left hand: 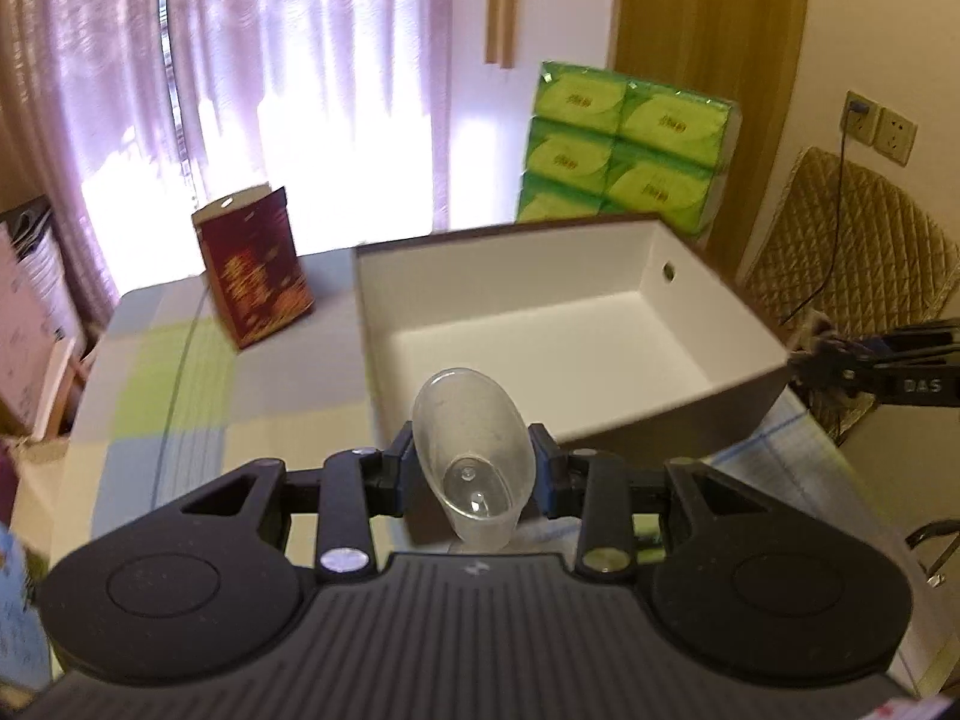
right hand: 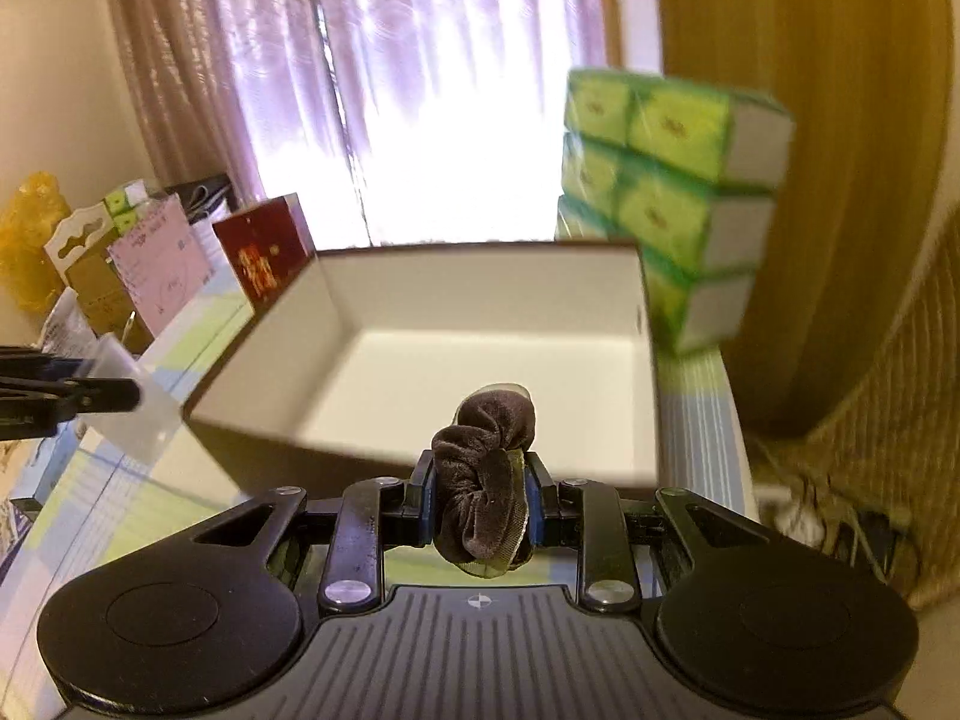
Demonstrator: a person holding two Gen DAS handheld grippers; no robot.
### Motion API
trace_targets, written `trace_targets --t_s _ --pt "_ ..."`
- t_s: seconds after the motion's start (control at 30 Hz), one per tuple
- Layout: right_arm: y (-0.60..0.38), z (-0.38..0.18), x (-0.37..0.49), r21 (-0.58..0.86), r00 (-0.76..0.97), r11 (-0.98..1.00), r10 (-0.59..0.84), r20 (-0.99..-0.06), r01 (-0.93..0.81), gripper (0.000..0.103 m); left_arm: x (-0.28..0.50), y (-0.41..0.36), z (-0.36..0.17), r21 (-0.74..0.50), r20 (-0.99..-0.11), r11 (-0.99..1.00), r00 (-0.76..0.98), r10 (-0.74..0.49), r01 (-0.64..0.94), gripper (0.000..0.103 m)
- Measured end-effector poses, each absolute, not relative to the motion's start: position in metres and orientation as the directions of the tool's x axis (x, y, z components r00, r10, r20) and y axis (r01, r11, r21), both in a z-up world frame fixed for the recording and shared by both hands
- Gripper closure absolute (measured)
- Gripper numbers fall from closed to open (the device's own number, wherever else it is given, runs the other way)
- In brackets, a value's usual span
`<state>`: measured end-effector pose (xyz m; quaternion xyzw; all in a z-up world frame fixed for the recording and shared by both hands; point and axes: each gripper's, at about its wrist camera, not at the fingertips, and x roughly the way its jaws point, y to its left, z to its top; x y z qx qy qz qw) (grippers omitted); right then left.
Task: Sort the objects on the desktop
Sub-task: 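Carry the cup and scrunchie into the box and open both tools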
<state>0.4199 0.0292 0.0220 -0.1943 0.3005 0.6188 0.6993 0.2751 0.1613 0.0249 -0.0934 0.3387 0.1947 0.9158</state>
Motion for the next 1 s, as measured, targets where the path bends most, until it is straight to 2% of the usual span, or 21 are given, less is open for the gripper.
trace_targets --t_s 0.43,0.7,1.0 --pt "0.111 -0.001 0.433 0.082 -0.007 0.078 0.686 -0.728 -0.994 0.078 0.384 0.173 -0.001 -0.098 -0.738 0.937 0.656 0.157 -0.335 0.071" --pt "0.133 -0.029 0.440 0.056 -0.002 0.070 0.611 -0.792 -0.996 0.078 0.429 0.181 -0.039 -0.163 -0.820 0.919 0.568 0.076 -0.359 0.071" --pt "0.146 -0.051 0.449 0.042 0.005 0.075 0.538 -0.843 -0.996 0.078 0.462 0.191 -0.066 -0.199 -0.870 0.897 0.493 0.023 -0.394 0.071"
